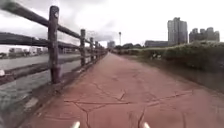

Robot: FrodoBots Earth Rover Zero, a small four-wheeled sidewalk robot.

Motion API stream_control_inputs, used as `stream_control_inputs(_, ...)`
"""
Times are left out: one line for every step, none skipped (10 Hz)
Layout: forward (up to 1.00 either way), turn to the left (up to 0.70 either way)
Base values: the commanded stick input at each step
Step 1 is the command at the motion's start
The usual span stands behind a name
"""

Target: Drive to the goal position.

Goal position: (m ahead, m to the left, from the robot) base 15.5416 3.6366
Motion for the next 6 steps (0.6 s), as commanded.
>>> stream_control_inputs(0.70, 0.00)
stream_control_inputs(0.70, 0.00)
stream_control_inputs(0.70, 0.00)
stream_control_inputs(0.70, 0.00)
stream_control_inputs(0.70, 0.00)
stream_control_inputs(0.70, 0.00)
